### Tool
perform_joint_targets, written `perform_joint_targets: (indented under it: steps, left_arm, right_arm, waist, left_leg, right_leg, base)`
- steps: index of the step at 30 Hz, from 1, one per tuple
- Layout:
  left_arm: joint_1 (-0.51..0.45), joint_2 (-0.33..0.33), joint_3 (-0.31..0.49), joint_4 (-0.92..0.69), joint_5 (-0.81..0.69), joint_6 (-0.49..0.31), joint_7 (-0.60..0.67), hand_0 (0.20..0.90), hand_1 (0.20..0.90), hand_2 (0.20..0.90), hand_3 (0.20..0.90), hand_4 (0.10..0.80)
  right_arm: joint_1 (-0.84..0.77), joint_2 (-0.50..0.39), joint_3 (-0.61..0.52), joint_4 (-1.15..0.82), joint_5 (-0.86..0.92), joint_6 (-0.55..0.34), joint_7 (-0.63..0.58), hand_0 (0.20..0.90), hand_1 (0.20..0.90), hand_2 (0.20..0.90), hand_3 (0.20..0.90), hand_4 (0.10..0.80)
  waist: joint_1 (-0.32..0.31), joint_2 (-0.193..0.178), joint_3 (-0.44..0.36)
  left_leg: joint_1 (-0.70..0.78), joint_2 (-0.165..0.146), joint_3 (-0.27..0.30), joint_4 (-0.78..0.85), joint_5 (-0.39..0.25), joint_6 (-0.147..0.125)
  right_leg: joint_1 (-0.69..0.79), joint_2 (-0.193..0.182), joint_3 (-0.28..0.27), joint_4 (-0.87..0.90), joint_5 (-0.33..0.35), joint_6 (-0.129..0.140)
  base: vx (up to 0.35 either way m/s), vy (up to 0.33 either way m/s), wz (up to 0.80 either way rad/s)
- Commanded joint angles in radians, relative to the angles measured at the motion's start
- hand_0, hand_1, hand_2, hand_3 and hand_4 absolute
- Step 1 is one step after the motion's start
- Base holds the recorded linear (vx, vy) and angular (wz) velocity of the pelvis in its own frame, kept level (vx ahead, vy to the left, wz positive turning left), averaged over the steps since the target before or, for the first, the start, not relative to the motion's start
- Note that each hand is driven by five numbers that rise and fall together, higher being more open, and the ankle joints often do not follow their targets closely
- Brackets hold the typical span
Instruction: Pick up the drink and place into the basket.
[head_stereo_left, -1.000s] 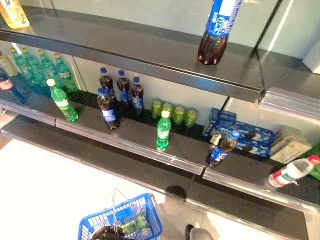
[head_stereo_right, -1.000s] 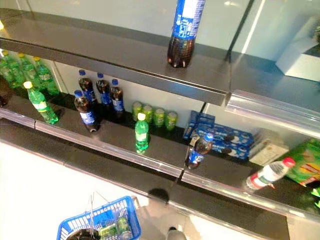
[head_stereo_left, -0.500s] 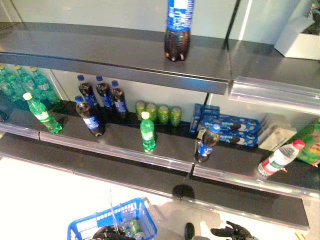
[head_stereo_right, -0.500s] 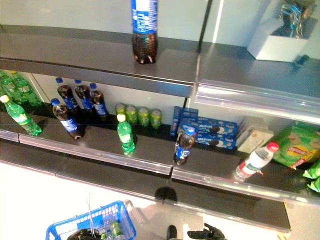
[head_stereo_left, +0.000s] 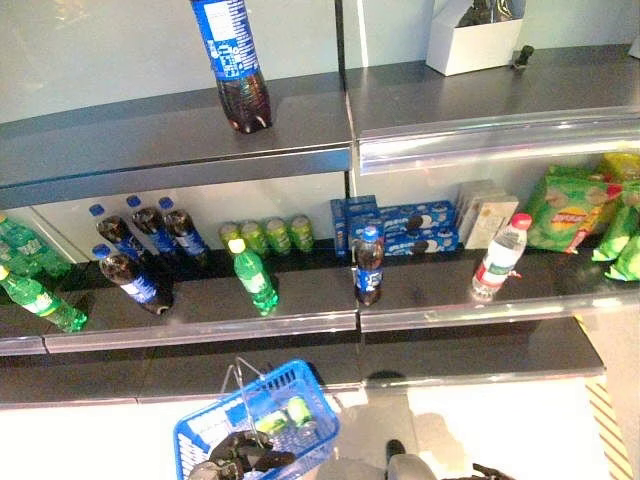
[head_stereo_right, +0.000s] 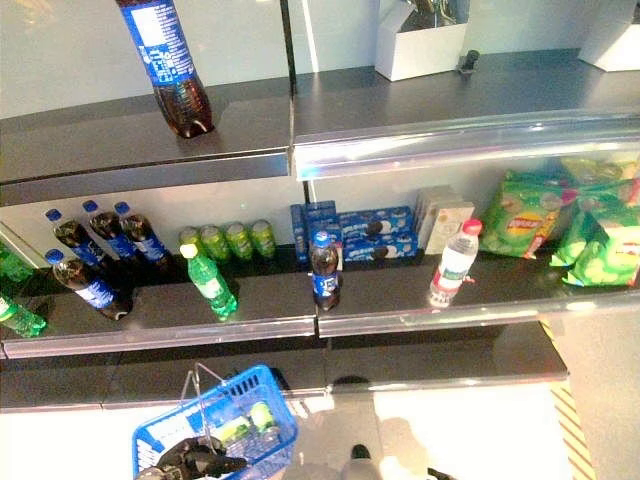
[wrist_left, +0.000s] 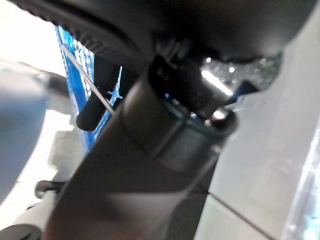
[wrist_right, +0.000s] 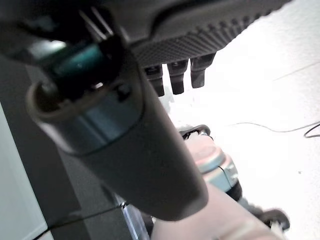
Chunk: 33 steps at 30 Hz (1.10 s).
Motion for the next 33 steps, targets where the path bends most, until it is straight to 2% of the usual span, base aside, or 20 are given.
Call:
perform_joint_targets:
  steps: [1,2,4,5,7,10,14,20,27,33]
  left_arm:
    - [-0.035,0.109,0.043,-0.025,-0.050,-0.106,-0.018,0.300,0.300,0.300,0.200,0.100]
    - [-0.042,0.118,0.050,-0.023,-0.053,-0.098,-0.010,0.300,0.300,0.300,0.200,0.100]
    - [-0.042,0.128,0.056,-0.019,-0.055,-0.103,-0.008,0.300,0.300,0.300,0.200,0.100]
    - [-0.041,0.140,0.068,-0.019,-0.050,-0.119,-0.007,0.300,0.300,0.300,0.200,0.100]
    - [-0.045,0.148,0.071,-0.034,-0.056,-0.107,0.001,0.300,0.300,0.300,0.200,0.100]
    - [-0.052,0.151,0.076,-0.049,-0.038,-0.082,-0.013,0.300,0.300,0.300,0.200,0.100]
    - [-0.044,0.132,0.053,-0.033,-0.012,-0.072,-0.004,0.300,0.300,0.300,0.200,0.100]
    - [-0.048,0.126,0.043,-0.009,-0.015,-0.074,-0.004,0.300,0.300,0.300,0.200,0.100]
    - [-0.040,0.141,0.081,-0.009,-0.043,-0.079,0.014,0.300,0.300,0.300,0.200,0.100]
    - [-0.042,0.132,0.070,-0.038,-0.057,-0.084,0.026,0.300,0.300,0.300,0.200,0.100]
  right_arm:
    - [-0.019,0.009,-0.029,0.002,0.008,-0.050,0.005,0.900,0.900,0.900,0.900,0.800]
    - [-0.020,0.013,-0.027,0.005,-0.005,-0.040,0.003,0.900,0.900,0.900,0.900,0.800]
    - [-0.025,0.019,-0.021,0.013,-0.009,-0.035,0.004,0.900,0.900,0.900,0.900,0.800]
    - [-0.044,0.029,-0.007,0.019,-0.027,-0.035,0.027,0.900,0.900,0.900,0.900,0.800]
    - [-0.057,0.040,0.014,0.013,-0.026,-0.024,0.025,0.900,0.900,0.900,0.900,0.800]
    - [-0.081,0.053,0.038,0.001,0.010,-0.003,0.010,0.900,0.900,0.900,0.900,0.800]
    - [-0.075,0.054,0.031,0.000,0.010,0.025,0.007,0.900,0.900,0.900,0.900,0.800]
    - [-0.060,0.058,0.038,0.007,-0.002,0.014,0.017,0.900,0.900,0.900,0.900,0.800]
    - [-0.041,0.048,0.036,0.006,-0.036,0.031,0.032,0.900,0.900,0.900,0.900,0.800]
    - [-0.042,0.055,0.053,-0.010,-0.001,0.027,0.016,0.900,0.900,0.900,0.900,0.800]
  waist:
    - [-0.024,-0.005,0.004]
    - [-0.027,-0.011,0.009]
    - [-0.020,-0.017,0.017]
    - [-0.005,-0.017,0.029]
    - [0.016,-0.032,0.033]
    - [0.045,-0.049,0.036]
    - [0.052,-0.048,0.024]
    - [0.050,-0.051,0.011]
    - [0.056,-0.062,0.005]
    - [0.066,-0.059,0.032]
  left_leg:
    - [0.041,0.004,-0.004,-0.109,0.069,-0.001]
    - [0.044,-0.006,-0.006,-0.111,0.060,0.011]
    - [0.040,-0.006,0.005,-0.099,0.050,0.020]
    - [0.028,0.004,0.010,-0.076,0.046,0.034]
    - [0.005,-0.004,0.002,-0.042,0.040,0.043]
    - [-0.034,0.015,0.001,-0.019,0.044,0.033]
    - [-0.014,0.026,0.010,-0.066,0.064,0.023]
    - [0.018,0.019,0.007,-0.082,0.061,0.022]
    - [0.056,0.020,0.006,-0.102,0.056,0.021]
    - [0.016,0.024,0.000,-0.123,0.080,0.018]
  right_leg:
    - [0.133,-0.009,0.001,0.003,-0.028,0.034]
    - [0.114,-0.003,0.009,0.013,-0.023,0.036]
    - [0.097,0.008,-0.007,0.044,-0.036,0.029]
    - [0.067,0.032,-0.018,0.121,-0.070,0.020]
    - [0.067,0.036,-0.033,0.106,-0.063,0.010]
    - [0.069,0.032,-0.052,0.083,-0.060,0.004]
    - [0.107,0.035,-0.079,0.043,-0.061,0.004]
    - [0.144,0.031,-0.093,0.028,-0.065,0.006]
    - [0.187,0.025,-0.101,-0.002,-0.059,0.017]
    - [0.148,0.026,-0.097,-0.016,-0.042,0.017]
  base:
    - [-0.012,0.115,-0.41]
    - [-0.039,0.078,-0.37]
    - [-0.083,-0.028,-0.29]
    - [-0.120,-0.122,-0.28]
    - [-0.096,-0.159,-0.23]
    - [-0.085,-0.116,-0.09]
    - [0.023,0.001,0.06]
    - [0.038,0.052,0.17]
    - [0.101,0.020,0.01]
    - [0.022,0.014,0.00]
